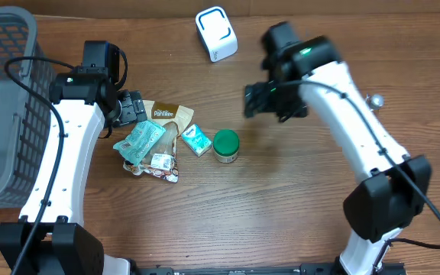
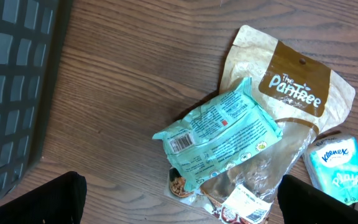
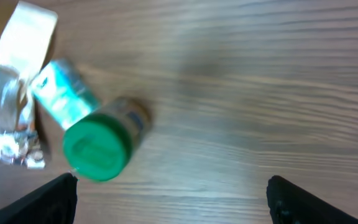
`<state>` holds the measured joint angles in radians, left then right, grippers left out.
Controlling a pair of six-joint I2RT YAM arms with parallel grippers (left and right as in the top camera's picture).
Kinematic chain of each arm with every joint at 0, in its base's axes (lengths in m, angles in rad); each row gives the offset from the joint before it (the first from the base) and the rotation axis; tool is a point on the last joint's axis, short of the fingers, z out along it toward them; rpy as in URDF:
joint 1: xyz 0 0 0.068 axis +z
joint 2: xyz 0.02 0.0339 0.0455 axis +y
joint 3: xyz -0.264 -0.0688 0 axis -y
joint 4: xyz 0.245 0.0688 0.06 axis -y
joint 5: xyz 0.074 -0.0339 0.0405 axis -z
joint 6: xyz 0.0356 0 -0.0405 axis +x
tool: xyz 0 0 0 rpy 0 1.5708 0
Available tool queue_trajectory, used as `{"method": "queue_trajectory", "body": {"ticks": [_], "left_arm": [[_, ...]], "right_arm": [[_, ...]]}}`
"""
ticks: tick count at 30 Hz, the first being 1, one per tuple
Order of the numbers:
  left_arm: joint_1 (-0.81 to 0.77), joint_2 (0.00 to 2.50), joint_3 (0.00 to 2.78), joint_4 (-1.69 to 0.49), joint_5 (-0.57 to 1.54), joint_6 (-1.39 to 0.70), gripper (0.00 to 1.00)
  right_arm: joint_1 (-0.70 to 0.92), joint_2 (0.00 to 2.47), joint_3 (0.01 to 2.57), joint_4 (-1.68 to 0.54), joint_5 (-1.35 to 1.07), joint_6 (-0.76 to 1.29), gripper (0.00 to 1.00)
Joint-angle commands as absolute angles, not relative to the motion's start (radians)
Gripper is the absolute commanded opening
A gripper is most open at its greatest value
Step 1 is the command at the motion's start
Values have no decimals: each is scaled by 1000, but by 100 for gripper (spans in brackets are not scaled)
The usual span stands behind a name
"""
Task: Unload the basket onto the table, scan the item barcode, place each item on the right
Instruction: 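Move the right gripper over the green-lidded jar, then close the right gripper around the green-lidded jar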
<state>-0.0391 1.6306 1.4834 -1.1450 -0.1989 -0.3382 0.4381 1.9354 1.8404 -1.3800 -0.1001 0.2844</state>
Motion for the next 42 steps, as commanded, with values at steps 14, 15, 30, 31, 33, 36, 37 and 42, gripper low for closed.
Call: {"method": "queue_trajectory", "body": {"ticks": [14, 15, 30, 31, 33, 36, 37, 42], "left_arm": [[-41, 1634, 1492, -1145, -202, -348, 100], [-41, 1634, 1492, -1145, -202, -348, 100], [-41, 1634, 1492, -1145, -202, -348, 100], [-41, 1634, 1492, -1145, -202, -348, 100], [-41, 1634, 1492, -1145, -202, -348, 100], [-41, 1634, 1492, -1145, -202, -348, 100], [-41, 1634, 1492, -1145, -202, -348, 100], [-41, 1634, 1492, -1145, -202, -348, 99]], "right_arm": [[686, 1927, 1555, -1011, 29, 295, 100], [686, 1927, 1539, -991, 29, 295, 100], [683, 1927, 1435, -892, 25, 296, 86], [683, 1927, 1433, -884, 25, 296, 84], [683, 1927, 1432, -869, 25, 296, 82], [683, 1927, 1432, -860, 25, 295, 77], [683, 1927, 1432, -860, 25, 295, 75], [683, 1927, 1432, -858, 89, 297, 62]]}}
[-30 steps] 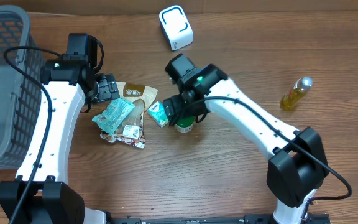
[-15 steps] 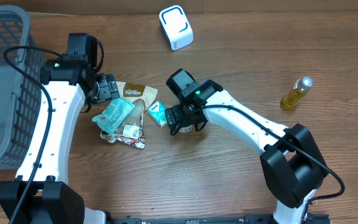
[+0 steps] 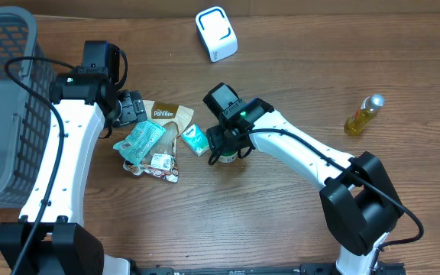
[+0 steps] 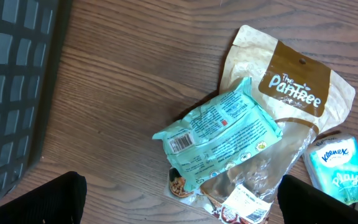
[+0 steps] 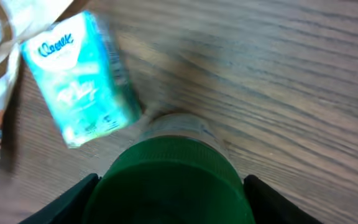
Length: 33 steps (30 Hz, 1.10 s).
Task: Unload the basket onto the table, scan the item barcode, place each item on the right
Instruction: 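Close the right gripper around the green-lidded jar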
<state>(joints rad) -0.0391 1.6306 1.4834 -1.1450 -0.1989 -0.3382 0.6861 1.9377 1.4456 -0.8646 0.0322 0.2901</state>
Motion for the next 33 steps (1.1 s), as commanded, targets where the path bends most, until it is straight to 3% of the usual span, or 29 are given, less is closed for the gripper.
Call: {"method": "queue_trajectory", "body": {"ticks": [1, 6, 9, 15, 21, 22, 33], "left_arm": [[-41, 1634, 1492, -1145, -202, -348, 100], [-41, 1634, 1492, -1145, -202, -348, 100], [-41, 1634, 1492, -1145, -202, -348, 100], [-41, 1634, 1492, -1145, -202, -348, 100], [-41, 1634, 1492, -1145, -202, -348, 99], [-41, 1634, 1492, -1145, -202, -348, 100], [-41, 1634, 1492, -1145, -202, -348, 99]], "right_arm": [[683, 1927, 1432, -858, 97, 296, 62], [683, 1927, 1432, -863, 133, 317, 59], [681, 1927, 1432, -905, 309, 452, 58], [642, 1927, 1432, -968, 329, 617, 59], [552, 1927, 1432, -994, 128, 654, 83], [537, 1927, 1432, -995, 69, 654, 100], [503, 1927, 1432, -982, 49, 568, 100]]}}
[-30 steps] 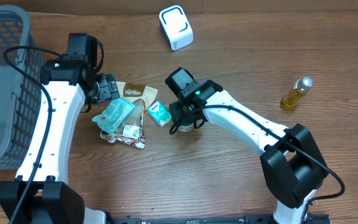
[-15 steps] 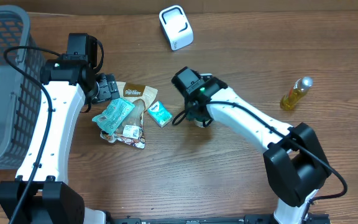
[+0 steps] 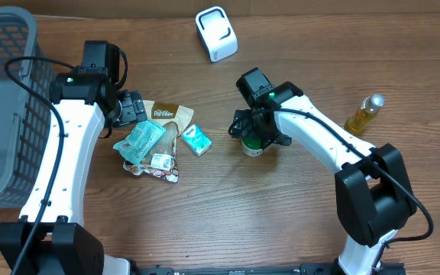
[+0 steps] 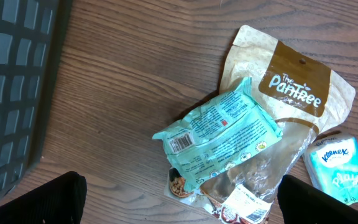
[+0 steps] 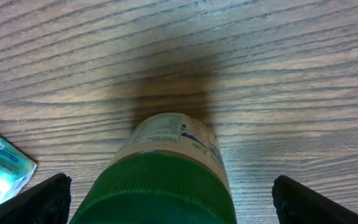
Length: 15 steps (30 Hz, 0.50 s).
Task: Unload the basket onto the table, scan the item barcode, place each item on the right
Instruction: 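Close the right gripper around the green-lidded jar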
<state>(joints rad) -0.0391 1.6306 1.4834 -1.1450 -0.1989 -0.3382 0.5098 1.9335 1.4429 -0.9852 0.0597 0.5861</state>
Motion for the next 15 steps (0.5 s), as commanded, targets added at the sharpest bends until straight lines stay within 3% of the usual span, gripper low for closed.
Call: {"method": "queue_trajectory", "body": {"ticks": [1, 15], "left_arm": [[-41, 1634, 1492, -1145, -202, -348, 99], [-41, 1634, 1492, -1145, -202, -348, 100]], "right_arm": [[504, 1927, 1432, -980, 50, 568, 100], [516, 1927, 1419, -968, 54, 572, 100]]}}
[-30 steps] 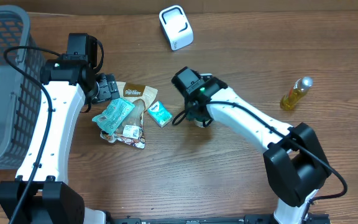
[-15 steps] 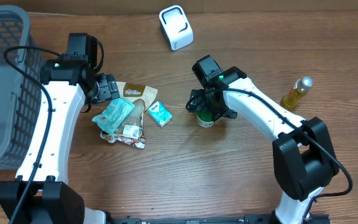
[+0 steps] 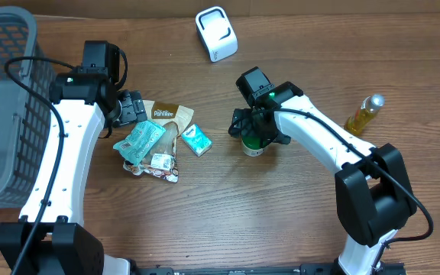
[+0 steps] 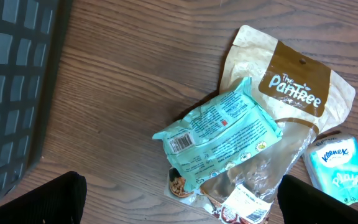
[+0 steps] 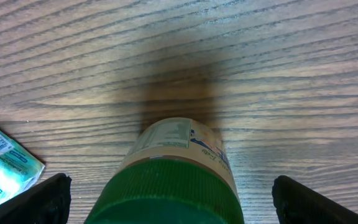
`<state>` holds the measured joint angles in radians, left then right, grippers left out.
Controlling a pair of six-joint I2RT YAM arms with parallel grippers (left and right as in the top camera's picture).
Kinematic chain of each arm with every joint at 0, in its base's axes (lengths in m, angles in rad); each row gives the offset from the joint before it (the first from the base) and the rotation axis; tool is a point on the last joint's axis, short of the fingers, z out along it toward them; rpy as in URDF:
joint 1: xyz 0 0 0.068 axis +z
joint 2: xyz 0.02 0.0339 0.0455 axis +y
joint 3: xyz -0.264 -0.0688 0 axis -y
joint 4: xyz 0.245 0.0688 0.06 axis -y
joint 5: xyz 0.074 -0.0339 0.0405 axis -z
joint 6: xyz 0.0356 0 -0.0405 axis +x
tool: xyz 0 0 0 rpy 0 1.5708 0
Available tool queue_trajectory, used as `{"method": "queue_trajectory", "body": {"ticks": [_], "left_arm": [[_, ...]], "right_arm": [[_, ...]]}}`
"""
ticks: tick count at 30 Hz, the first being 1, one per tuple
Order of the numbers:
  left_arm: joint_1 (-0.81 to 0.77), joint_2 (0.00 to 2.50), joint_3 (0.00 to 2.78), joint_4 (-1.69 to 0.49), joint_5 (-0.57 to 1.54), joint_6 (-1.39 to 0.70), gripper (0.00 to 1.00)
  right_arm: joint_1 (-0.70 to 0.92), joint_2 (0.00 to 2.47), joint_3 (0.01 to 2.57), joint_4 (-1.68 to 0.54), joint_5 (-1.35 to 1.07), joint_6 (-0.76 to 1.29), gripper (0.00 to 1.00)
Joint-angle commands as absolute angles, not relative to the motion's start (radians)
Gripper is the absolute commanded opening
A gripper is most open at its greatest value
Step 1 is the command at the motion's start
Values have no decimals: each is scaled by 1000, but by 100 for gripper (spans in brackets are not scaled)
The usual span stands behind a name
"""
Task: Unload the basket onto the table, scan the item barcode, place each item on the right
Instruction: 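Close the right gripper around the green-lidded jar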
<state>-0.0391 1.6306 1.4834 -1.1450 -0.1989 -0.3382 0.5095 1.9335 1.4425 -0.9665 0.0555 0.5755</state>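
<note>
A jar with a green lid (image 5: 173, 180) and a beige label stands upright on the wooden table (image 3: 205, 221). My right gripper (image 3: 257, 130) hangs right over it, open, one finger on either side of the lid with a gap on both. In the overhead view only the jar's (image 3: 252, 147) lower edge shows under that gripper. A white scanner (image 3: 216, 32) stands at the back. My left gripper (image 4: 179, 199) is open above a teal packet (image 4: 219, 134) with a barcode, touching nothing.
A pile left of the jar holds a brown Pantree pouch (image 3: 166, 114), a Kleenex pack (image 3: 195, 140) and a clear snack wrapper (image 3: 159, 166). A grey basket (image 3: 2, 99) fills the far left. A yellow bottle (image 3: 361, 114) lies at the right.
My right gripper has shifted very slightly over the jar, still open. The jar, the pile and my left arm stand as before.
The jar first stood beside the Kleenex pack, with my right gripper high and to its right. Then the right gripper was down on the jar, fingers against the lid. After that the jar stood further right, apart from the pile, the fingers spread wide around it.
</note>
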Motion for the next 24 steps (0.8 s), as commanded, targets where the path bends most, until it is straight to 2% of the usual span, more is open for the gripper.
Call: {"method": "queue_trajectory", "body": {"ticks": [1, 14, 24], "left_arm": [[-41, 1634, 1492, -1145, -202, -348, 100], [-41, 1634, 1492, -1145, -202, -348, 100], [-41, 1634, 1492, -1145, -202, -348, 100]], "right_arm": [[516, 1927, 1414, -967, 54, 572, 100], [516, 1927, 1341, -874, 54, 572, 100], [516, 1927, 1341, -850, 39, 571, 95]]}}
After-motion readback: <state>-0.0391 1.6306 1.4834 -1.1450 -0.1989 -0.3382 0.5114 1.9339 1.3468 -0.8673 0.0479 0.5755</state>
